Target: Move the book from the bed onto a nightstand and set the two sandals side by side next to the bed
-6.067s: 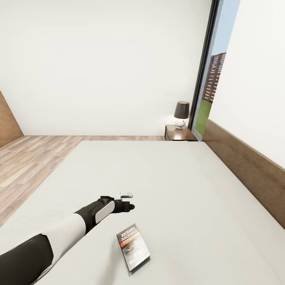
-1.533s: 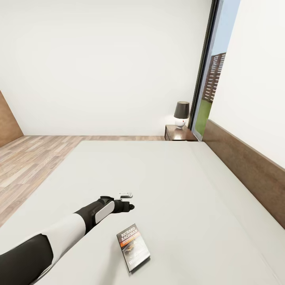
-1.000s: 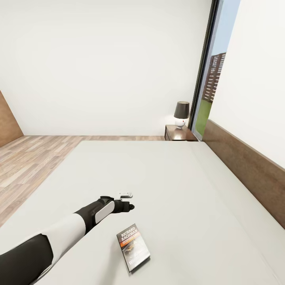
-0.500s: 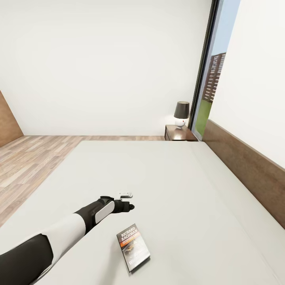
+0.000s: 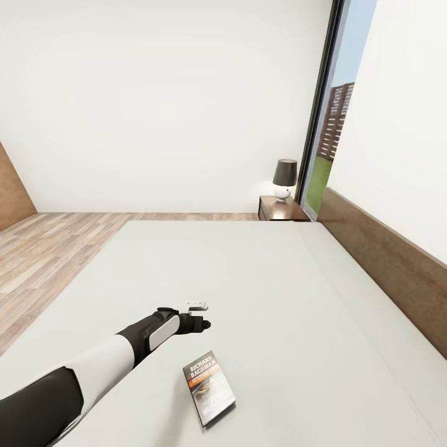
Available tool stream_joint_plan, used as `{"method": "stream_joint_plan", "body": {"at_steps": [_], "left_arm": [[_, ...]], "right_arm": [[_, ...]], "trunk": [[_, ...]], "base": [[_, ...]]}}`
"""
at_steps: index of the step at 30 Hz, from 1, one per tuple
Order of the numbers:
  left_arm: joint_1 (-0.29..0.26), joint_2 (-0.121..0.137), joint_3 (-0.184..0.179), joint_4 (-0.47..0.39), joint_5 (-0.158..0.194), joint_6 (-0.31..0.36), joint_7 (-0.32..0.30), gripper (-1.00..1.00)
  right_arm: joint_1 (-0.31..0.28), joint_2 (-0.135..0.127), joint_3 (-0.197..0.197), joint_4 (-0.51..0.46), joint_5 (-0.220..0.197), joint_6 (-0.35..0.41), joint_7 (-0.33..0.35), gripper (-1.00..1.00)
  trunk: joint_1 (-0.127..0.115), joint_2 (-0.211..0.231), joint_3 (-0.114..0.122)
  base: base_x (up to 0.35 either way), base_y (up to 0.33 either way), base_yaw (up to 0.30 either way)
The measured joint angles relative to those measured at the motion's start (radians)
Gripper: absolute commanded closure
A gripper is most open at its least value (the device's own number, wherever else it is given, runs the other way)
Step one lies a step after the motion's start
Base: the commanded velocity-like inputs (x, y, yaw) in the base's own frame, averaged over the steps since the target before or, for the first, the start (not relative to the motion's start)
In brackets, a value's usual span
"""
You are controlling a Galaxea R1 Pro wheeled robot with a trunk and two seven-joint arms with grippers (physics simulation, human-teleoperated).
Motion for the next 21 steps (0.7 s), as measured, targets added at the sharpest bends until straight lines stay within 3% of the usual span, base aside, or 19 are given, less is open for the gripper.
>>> {"method": "stream_joint_plan", "body": {"at_steps": [21], "left_arm": [[0.000,0.000,0.000,0.000,0.000,0.000,0.000,-1.00]], "right_arm": [[0.009,0.015,0.003,0.000,0.001,0.000,0.002,-1.00]], "trunk": [[0.000,0.000,0.000]], "base": [[0.000,0.000,0.000]]}}
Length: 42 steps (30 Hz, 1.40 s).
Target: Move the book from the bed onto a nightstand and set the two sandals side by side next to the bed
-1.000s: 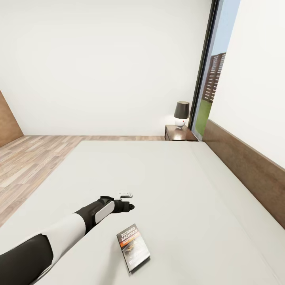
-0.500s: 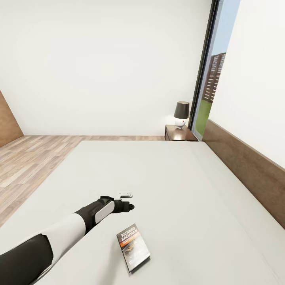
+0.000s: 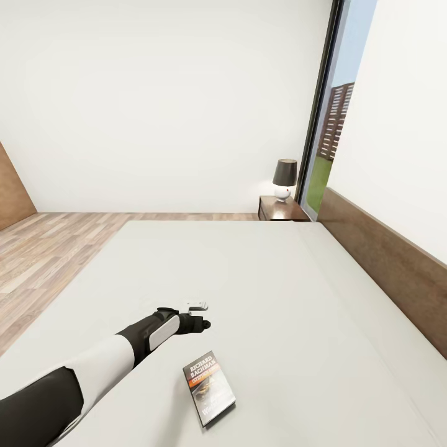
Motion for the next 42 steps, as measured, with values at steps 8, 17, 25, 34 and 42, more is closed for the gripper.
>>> {"method": "stream_joint_plan", "body": {"at_steps": [8,17,25,34,42], "left_arm": [[0.000,0.000,0.000,0.000,0.000,0.000,0.000,-1.00],[0.000,0.000,0.000,0.000,0.000,0.000,0.000,-1.00],[0.000,0.000,0.000,0.000,0.000,0.000,0.000,-1.00],[0.000,0.000,0.000,0.000,0.000,0.000,0.000,-1.00],[0.000,-0.001,-0.001,-0.002,0.000,0.000,0.000,-1.00]], "right_arm": [[0.000,0.006,0.000,0.000,0.000,0.001,0.000,-1.00],[0.019,0.025,0.000,0.001,0.001,0.071,-0.002,-1.00],[0.038,0.038,0.000,0.002,0.000,0.099,-0.003,-1.00],[0.054,0.056,-0.001,0.004,0.000,0.182,-0.005,-1.00],[0.072,0.057,-0.001,0.004,0.000,0.210,-0.005,-1.00]], "trunk": [[0.000,0.000,0.000],[0.000,0.000,0.000],[0.000,0.000,0.000],[0.000,0.000,0.000],[0.000,0.000,0.000]], "base": [[0.000,0.000,0.000],[0.000,0.000,0.000],[0.000,0.000,0.000],[0.000,0.000,0.000],[0.000,0.000,0.000]]}}
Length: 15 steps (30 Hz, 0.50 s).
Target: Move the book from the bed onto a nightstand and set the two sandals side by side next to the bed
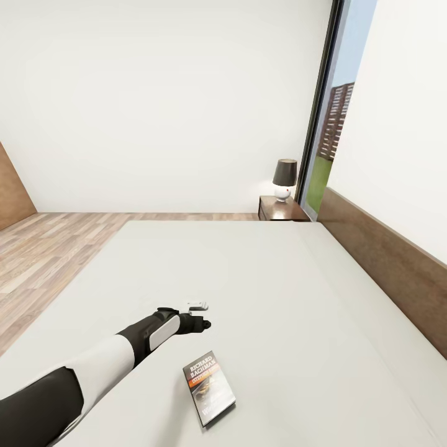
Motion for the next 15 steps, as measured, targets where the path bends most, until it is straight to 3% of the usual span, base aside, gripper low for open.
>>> {"method": "stream_joint_plan", "body": {"at_steps": [15], "left_arm": [[0.000,0.000,-0.001,0.000,0.000,-0.001,0.001,-1.00]], "right_arm": [[0.010,0.003,0.002,-0.001,0.001,0.050,0.000,-1.00]], "trunk": [[0.000,0.000,0.000]], "base": [[0.000,0.000,0.000]]}}
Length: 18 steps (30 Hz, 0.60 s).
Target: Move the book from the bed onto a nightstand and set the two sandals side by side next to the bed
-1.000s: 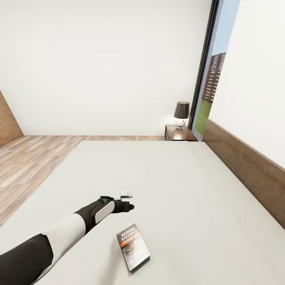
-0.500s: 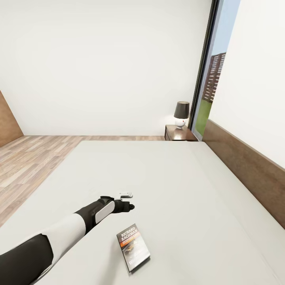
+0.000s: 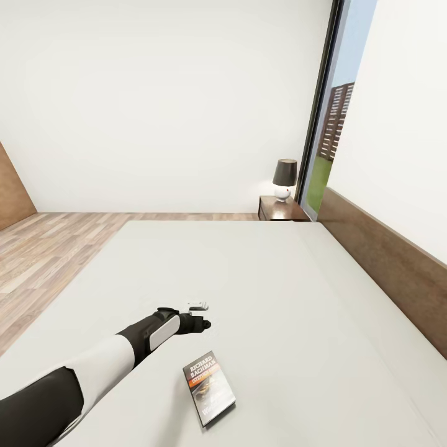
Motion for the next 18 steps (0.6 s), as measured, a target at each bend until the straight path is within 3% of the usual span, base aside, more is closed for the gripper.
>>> {"method": "stream_joint_plan", "body": {"at_steps": [12,18], "left_arm": [[0.000,0.000,0.000,-0.001,-0.007,-0.008,-0.002,-1.00],[-0.001,-0.003,0.001,-0.002,-0.081,-0.008,-0.003,-1.00]], "right_arm": [[0.001,0.001,0.000,-0.001,0.000,0.005,0.000,-1.00],[0.001,0.002,0.000,-0.001,0.000,0.005,0.000,-1.00]], "trunk": [[0.000,0.000,0.000],[0.000,0.000,0.000]], "base": [[0.000,0.000,0.000],[0.000,0.000,0.000]]}}
